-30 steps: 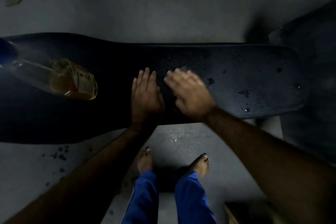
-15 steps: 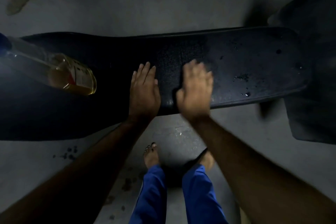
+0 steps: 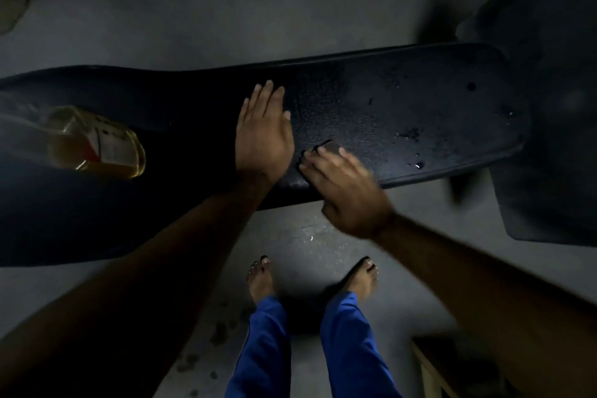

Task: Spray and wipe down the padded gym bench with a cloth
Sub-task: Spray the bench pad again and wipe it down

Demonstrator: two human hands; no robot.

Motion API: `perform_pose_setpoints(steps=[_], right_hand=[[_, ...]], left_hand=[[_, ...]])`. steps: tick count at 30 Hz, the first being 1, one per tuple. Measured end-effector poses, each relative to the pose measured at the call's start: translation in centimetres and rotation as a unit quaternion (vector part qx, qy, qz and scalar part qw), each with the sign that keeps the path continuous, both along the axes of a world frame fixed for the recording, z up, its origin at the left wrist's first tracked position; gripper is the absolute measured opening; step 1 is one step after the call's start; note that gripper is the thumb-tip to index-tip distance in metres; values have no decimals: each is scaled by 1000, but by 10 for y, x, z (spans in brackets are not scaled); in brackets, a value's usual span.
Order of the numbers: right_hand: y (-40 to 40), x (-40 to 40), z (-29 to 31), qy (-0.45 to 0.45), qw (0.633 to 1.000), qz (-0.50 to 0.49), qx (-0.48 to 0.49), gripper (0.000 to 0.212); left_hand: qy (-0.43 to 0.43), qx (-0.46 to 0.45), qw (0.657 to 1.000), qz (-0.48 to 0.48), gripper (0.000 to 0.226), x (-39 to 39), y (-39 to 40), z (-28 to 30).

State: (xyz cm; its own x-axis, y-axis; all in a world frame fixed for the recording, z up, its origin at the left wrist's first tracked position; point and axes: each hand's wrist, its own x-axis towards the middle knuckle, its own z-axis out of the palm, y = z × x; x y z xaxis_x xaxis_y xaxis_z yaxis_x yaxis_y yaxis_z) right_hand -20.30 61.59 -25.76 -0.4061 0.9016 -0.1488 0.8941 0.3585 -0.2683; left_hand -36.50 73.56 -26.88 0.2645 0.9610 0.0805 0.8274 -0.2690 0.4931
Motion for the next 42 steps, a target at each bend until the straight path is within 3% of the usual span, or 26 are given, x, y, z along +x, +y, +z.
perform_pose_setpoints(steps=[1,2,4,5,6,9,10,11,13,14,15,17,19,20,23,24,28,29,32,33,34,37,39,42], right_hand=[[17,24,-5,-33,999,-24,13,76],[36,40,-8,-36,993,-114,21,76],[53,28,-5,19,946,-322,32,77],[51,7,-3,25,937,-348,30,79],[39,-13,0,35,953,-300,14,79],[25,-2,1,50,998,-20,-15,73],[40,18,-1,34,999,1,10,73],[59,33,-5,20,998,-49,26,74],[91,30,-6,40,969,-243,11,74],[94,12,-7,47,955,-293,15,73],[91,-7,-7,59,960,-274,26,72],[78,-18,-4,78,992,-104,5,69],[93,17,-1,59,998,29,0,68],[109,33,-3,39,999,23,16,69],[150,31,0,31,968,-248,-1,72],[148,14,0,31,963,-268,-2,72],[117,26,-2,42,999,-1,-31,72],[130,47,-5,26,1000,-5,-6,71],[178,62,-3,-22,965,-262,-7,74],[176,51,-5,-23,957,-290,-15,76],[164,36,-3,-16,964,-265,-12,76],[109,36,-2,22,998,-58,-32,76],[121,65,-4,-2,999,-41,-16,74],[170,57,-4,-3,953,-304,-18,70]], left_hand=[[25,7,1000,-4,48,2,1,-5],[53,19,998,-3,49,4,0,-11],[85,37,996,5,49,5,-3,-18],[88,42,995,3,49,6,-4,-18],[92,45,995,1,49,7,-4,-15],[73,40,996,13,50,9,4,-11],[74,42,996,16,50,9,4,-12],[85,51,995,16,50,9,3,-14],[106,70,992,20,49,10,3,-19],[108,70,991,21,48,10,3,-21],[112,69,991,21,48,10,3,-20],[123,74,989,19,48,12,4,-18],[126,75,989,20,47,11,6,-19],[128,74,989,18,48,10,6,-20],[148,71,986,14,48,12,5,-21],[156,67,985,16,48,12,6,-20],[152,58,986,25,50,24,8,-13],[143,57,988,21,51,28,8,-13],[123,47,991,20,53,37,11,-14],[120,43,992,18,54,39,12,-14],[120,40,992,17,55,39,13,-12],[119,25,992,29,55,44,13,-6],[107,18,994,19,56,48,8,-5],[98,31,995,8,52,55,6,-10]])
